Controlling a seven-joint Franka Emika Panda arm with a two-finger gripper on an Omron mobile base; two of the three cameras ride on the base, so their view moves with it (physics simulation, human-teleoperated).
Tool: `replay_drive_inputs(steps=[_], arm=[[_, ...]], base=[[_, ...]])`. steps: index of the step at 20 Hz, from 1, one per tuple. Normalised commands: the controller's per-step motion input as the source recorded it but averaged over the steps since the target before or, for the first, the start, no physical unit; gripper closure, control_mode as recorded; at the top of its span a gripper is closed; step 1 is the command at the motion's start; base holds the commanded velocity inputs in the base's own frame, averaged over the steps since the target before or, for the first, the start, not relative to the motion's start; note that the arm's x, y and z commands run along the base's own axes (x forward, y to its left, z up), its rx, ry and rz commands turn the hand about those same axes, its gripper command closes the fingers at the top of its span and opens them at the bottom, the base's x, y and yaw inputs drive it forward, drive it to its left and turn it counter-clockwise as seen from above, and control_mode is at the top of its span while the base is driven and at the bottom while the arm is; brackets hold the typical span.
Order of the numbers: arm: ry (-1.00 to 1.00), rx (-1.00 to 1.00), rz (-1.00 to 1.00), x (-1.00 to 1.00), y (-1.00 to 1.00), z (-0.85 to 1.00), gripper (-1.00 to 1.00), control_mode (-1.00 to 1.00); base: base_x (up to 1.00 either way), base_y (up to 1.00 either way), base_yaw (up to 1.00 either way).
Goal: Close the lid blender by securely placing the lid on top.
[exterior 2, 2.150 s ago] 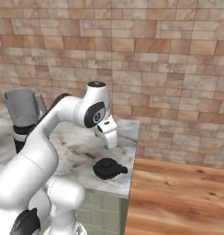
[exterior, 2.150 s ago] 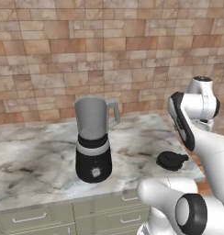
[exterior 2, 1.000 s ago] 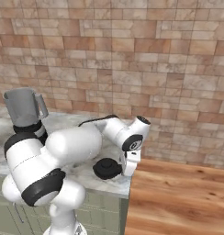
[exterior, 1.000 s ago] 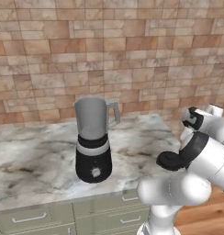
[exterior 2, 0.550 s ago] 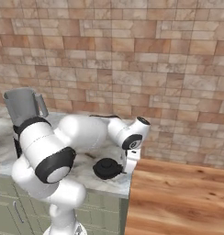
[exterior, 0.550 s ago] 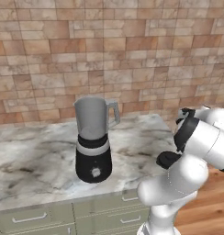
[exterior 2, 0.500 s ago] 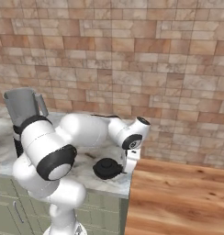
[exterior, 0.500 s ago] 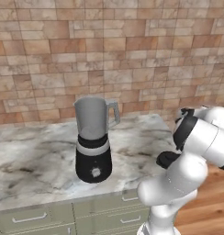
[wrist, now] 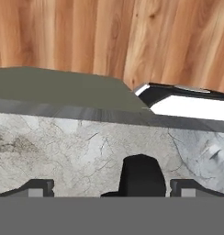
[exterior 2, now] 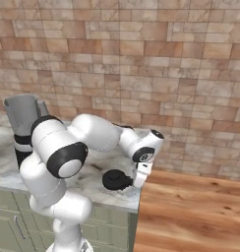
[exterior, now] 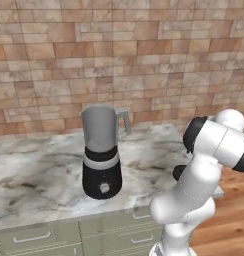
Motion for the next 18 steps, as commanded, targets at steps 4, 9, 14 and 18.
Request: replay_drive_inputs(steps=[4, 9, 14, 18], arm=[[0.00, 0.00, -0.11, -0.14, 0.11, -0.03, -1.00, -1.00], [0.00, 0.00, -0.06, -0.05, 0.09, 0.00, -1.00, -1.00], [0.00, 0.00, -0.03, 0.00, 0.26, -0.15, -1.00, -1.00], [0.00, 0.00, 0.00, -0.04, 0.10, -0.36, -1.00, -1.00]], base=[[0.00, 0.00, 0.00], [0.00, 0.00, 0.00], [0.00, 0.00, 0.00], [0.00, 0.00, 0.00]])
